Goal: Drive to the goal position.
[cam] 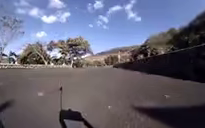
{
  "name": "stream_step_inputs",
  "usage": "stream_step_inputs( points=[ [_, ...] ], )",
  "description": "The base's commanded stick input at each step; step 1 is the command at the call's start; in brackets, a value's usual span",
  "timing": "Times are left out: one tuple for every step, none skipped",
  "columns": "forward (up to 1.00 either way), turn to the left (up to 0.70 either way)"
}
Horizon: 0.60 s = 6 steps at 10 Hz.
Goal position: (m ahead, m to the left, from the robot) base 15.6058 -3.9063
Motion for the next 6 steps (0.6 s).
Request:
stream_step_inputs(
  points=[
    [0.70, 0.00],
    [0.70, 0.00],
    [0.70, 0.00],
    [0.70, 0.00],
    [0.70, 0.00],
    [0.70, 0.00]
  ],
)
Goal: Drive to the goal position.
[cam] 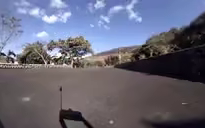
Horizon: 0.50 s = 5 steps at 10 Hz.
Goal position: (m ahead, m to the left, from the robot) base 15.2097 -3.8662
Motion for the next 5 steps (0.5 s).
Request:
stream_step_inputs(
  points=[
    [0.70, 0.00],
    [0.70, 0.00],
    [0.70, 0.00],
    [0.70, 0.00],
    [0.70, 0.00]
  ],
)
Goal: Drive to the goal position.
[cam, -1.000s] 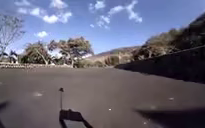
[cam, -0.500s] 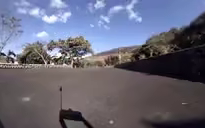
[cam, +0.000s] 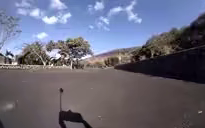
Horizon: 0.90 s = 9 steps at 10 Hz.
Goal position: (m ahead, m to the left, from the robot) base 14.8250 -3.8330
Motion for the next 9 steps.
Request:
stream_step_inputs(
  points=[
    [0.70, 0.00],
    [0.70, 0.00],
    [0.70, 0.00],
    [0.70, 0.00],
    [0.70, 0.00],
    [0.70, 0.00],
    [0.70, 0.00],
    [0.70, 0.00],
    [0.70, 0.00]
  ],
)
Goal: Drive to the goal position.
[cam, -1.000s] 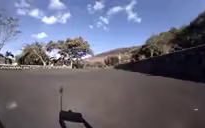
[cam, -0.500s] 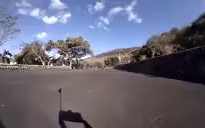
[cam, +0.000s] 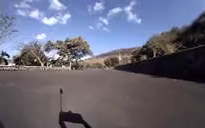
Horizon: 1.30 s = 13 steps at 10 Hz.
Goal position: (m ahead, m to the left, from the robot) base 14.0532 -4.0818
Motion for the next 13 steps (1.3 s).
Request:
stream_step_inputs(
  points=[
    [0.70, 0.00],
    [0.70, 0.00],
    [0.70, 0.00],
    [0.70, 0.00],
    [0.70, 0.00],
    [0.70, 0.00],
    [0.70, 0.00],
    [0.70, 0.00],
    [0.70, 0.00],
    [0.70, 0.00],
    [0.70, 0.00],
    [0.70, 0.00],
    [0.70, 0.00]
  ],
)
